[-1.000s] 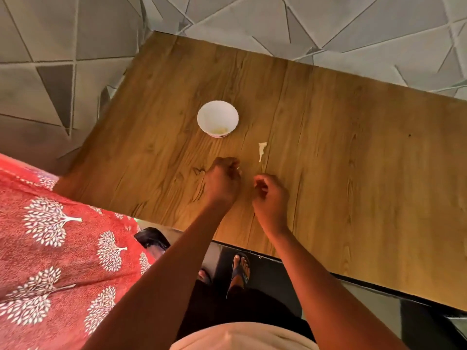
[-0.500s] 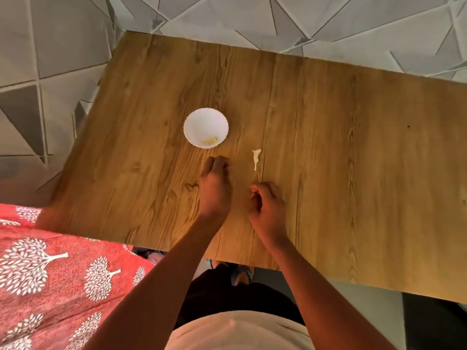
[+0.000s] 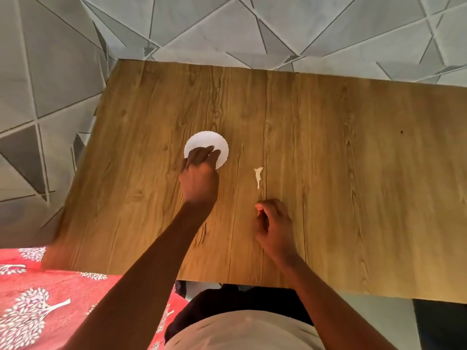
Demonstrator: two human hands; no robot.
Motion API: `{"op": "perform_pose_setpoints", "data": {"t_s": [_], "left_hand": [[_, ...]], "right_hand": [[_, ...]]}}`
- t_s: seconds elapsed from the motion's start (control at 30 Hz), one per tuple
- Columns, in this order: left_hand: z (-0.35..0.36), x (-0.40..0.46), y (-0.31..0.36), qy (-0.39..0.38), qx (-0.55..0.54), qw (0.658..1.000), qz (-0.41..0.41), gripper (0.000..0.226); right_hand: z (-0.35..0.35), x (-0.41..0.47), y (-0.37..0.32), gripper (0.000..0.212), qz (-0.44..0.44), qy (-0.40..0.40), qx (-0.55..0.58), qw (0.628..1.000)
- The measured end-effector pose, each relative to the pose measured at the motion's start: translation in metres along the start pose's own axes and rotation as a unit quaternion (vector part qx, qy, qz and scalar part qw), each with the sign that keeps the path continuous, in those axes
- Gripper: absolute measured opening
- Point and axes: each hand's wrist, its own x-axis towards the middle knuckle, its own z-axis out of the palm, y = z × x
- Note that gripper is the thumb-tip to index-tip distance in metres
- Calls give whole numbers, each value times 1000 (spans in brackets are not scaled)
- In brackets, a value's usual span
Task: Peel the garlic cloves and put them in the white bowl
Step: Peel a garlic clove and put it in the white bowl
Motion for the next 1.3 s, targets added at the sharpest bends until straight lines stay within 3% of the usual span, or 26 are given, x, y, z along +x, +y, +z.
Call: {"op": "perform_pose_setpoints", "data": {"t_s": [0.13,0.2,0.37,0.5,0.6,0.77,0.93,1.1,1.3], "left_hand": [[1,-21,29,47,-25,998,44,39],[6,-32,57,10,-76,996,52,30],[38,-37,93,-131,-160,971,-120,30],[53,-33,93,-107,-207,953,-194,19],[45,-30,95,-107,-300,912,-259,13],[39,-24,84,-156,-407,849,-300,14],[42,-24,79,-176,-407,853,-276,17],[43,-26,78,-190,-406,856,-256,21],[46,-27,77,-158,-337,902,-217,17]], "right_hand": [[-12,10,3,23,7,-8,37,999],[-21,20,7,22,17,8,54,998],[-40,52,21,23,55,22,97,994],[-47,72,30,19,90,4,153,984],[-47,83,33,17,135,-30,215,967],[-46,98,32,20,161,-66,262,949],[-43,109,30,15,194,-77,284,936],[-40,112,30,39,193,-80,275,938],[-47,116,26,20,208,-92,282,932]]}}
